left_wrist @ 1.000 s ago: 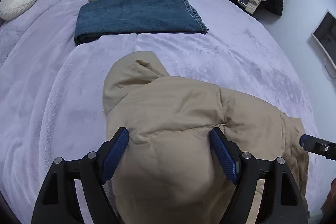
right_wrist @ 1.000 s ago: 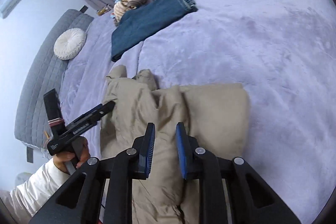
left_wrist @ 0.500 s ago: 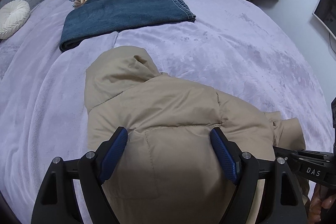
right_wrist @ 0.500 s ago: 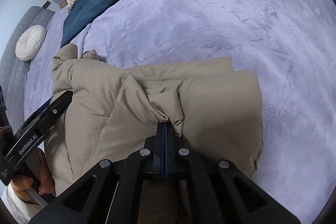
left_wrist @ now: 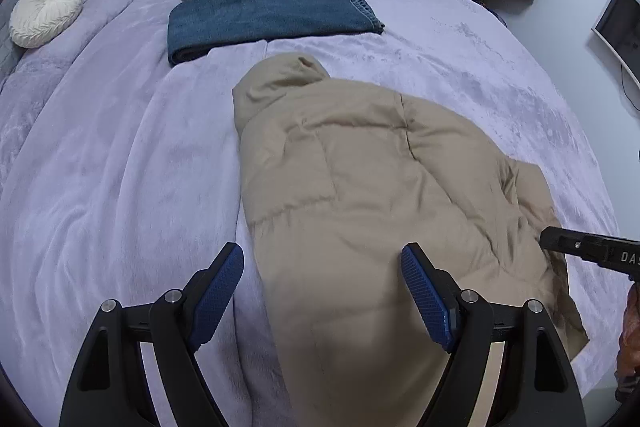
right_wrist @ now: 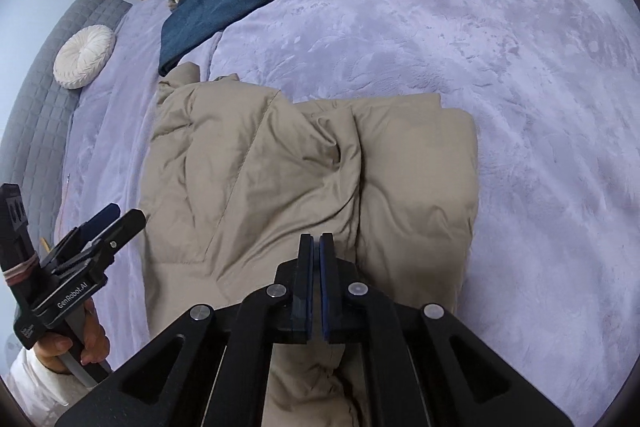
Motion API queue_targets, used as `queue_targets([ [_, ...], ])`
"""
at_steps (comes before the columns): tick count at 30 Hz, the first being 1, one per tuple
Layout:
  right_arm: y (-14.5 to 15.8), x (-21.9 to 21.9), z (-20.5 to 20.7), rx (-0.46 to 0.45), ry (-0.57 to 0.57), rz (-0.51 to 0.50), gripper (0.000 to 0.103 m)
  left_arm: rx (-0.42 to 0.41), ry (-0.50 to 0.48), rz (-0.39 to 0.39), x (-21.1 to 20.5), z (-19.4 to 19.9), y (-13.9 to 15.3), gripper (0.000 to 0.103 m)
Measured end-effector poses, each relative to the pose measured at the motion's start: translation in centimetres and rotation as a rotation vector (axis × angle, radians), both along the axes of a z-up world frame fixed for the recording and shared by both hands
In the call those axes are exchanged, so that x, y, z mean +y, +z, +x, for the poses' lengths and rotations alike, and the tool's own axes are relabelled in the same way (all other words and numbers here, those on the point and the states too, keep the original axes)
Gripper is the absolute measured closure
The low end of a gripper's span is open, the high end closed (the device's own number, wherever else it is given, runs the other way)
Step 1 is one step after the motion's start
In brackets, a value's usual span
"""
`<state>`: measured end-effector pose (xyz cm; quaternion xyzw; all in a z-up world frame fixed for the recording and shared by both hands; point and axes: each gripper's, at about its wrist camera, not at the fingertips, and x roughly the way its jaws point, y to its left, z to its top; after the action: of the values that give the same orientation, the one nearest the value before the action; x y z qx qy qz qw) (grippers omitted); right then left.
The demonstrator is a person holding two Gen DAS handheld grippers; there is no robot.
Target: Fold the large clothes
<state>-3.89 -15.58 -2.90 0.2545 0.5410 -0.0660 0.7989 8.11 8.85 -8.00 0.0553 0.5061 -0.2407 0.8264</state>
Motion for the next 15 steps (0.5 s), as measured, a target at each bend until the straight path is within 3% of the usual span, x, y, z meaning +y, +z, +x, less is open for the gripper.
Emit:
queue_targets([
  [5,0.9,2.7,-3.4,-0.023,0.008,0.05,0.1,0.088,0.008,0.057,0.9,-2.5,-1.9,0.021],
  [15,-4.1,3.8,-6.4,0.136,-0.044,0.068,0.1,0.147,0.036,0.094,1.9,-4.5,-1.7,0.019],
])
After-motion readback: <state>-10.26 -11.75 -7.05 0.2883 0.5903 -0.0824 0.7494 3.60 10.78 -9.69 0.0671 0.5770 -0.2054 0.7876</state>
